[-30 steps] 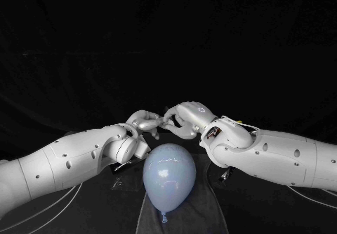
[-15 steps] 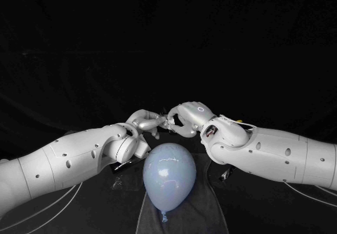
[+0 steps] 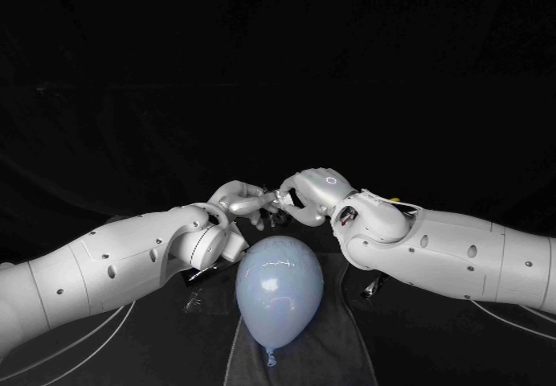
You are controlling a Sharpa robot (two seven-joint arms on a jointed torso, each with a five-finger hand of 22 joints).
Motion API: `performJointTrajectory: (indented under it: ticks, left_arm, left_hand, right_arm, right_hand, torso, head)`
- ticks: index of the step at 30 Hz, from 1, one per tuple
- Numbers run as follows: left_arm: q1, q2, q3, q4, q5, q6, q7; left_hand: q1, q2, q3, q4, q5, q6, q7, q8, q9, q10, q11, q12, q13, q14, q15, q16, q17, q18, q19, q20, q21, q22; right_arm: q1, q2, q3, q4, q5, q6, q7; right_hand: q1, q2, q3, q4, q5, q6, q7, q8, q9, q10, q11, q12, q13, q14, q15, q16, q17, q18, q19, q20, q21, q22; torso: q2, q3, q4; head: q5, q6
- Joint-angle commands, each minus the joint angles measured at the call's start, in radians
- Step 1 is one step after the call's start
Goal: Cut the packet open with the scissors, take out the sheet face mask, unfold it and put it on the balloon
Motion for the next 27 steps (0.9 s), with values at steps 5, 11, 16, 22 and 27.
performJointTrajectory:
  ticks: [5,11,16,22,27]
  left_arm:
    - [0.002,0.000,0.002,0.017,-0.011,0.032,0.054]
    - [0.002,-0.002,0.002,0.022,-0.015,0.037,0.068]
    - [0.002,-0.003,0.002,0.024,-0.021,0.039,0.075]
    - [0.002,-0.004,0.002,0.029,-0.026,0.040,0.085]
    - [0.002,-0.004,0.002,0.031,-0.027,0.041,0.093]
  left_hand:
    - [-0.002,0.015,0.103,-0.096,0.003,0.002,0.005,0.005,0.006,0.002,-0.002,-0.008,0.000,-0.014,-0.003,-0.007,-0.018,0.014,-0.007,-0.004,0.005,0.002]
    - [-0.008,0.022,0.111,-0.103,0.003,-0.004,0.010,0.006,0.017,-0.016,0.005,-0.024,-0.005,-0.039,0.002,-0.020,-0.052,0.013,-0.017,0.000,0.006,0.004]
    - [-0.012,0.026,0.117,-0.108,0.003,-0.007,0.014,0.008,0.031,-0.027,0.010,-0.042,-0.011,-0.046,0.007,-0.023,-0.060,0.013,-0.021,0.004,0.009,0.006]
    - [-0.016,0.029,0.124,-0.114,0.003,-0.013,0.017,0.010,0.048,-0.037,0.015,-0.068,-0.017,-0.053,0.011,-0.026,-0.070,0.014,-0.026,0.009,0.013,0.009]
    - [-0.019,0.031,0.126,-0.115,0.003,-0.015,0.018,0.011,0.057,-0.040,0.017,-0.080,-0.019,-0.054,0.013,-0.026,-0.071,0.014,-0.028,0.011,0.015,0.010]
  right_arm:
    - [-0.001,0.010,-0.002,-0.010,-0.026,0.066,-0.006]
    - [-0.001,0.014,-0.003,-0.011,-0.028,0.077,-0.001]
    - [-0.001,0.015,-0.003,-0.012,-0.028,0.086,0.001]
    - [-0.002,0.017,-0.003,-0.014,-0.019,0.094,0.010]
    - [-0.002,0.017,-0.003,-0.015,0.005,0.079,0.039]
  right_hand:
    - [0.011,-0.027,-0.013,-0.011,-0.002,-0.043,0.005,-0.038,-0.022,-0.012,0.009,-0.016,0.127,0.104,0.010,0.003,0.264,0.006,-0.004,0.012,-0.015,0.174]
    - [0.016,-0.029,-0.018,-0.012,-0.002,-0.053,0.005,-0.047,-0.027,-0.016,0.009,-0.020,0.125,0.104,0.010,0.003,0.264,0.006,-0.006,0.013,-0.018,0.173]
    - [0.016,-0.028,-0.018,-0.012,-0.002,-0.053,0.005,-0.047,-0.027,-0.016,0.009,-0.019,0.125,0.104,0.010,0.003,0.264,0.006,-0.005,0.013,-0.017,0.173]
    - [0.016,-0.025,-0.021,-0.009,-0.002,-0.041,0.004,-0.044,-0.028,-0.013,0.009,-0.014,0.128,0.104,0.010,0.003,0.264,0.006,-0.005,0.014,-0.015,0.174]
    - [0.025,0.007,-0.009,-0.001,-0.002,0.032,-0.006,-0.015,-0.021,0.006,0.000,0.010,0.144,0.104,0.003,0.003,0.264,0.003,0.003,0.010,0.003,0.179]
  torso:
    - [0.000,-0.0001,0.0003]
    - [0.000,-0.0001,0.0002]
    - [0.000,0.0002,-0.0001]
    - [0.000,0.0004,-0.0002]
    - [0.001,0.0004,-0.0008]
  head:
    - [0.000,-0.001]
    - [-0.001,0.000]
    - [-0.001,-0.001]
    - [-0.001,-0.001]
    - [-0.003,-0.001]
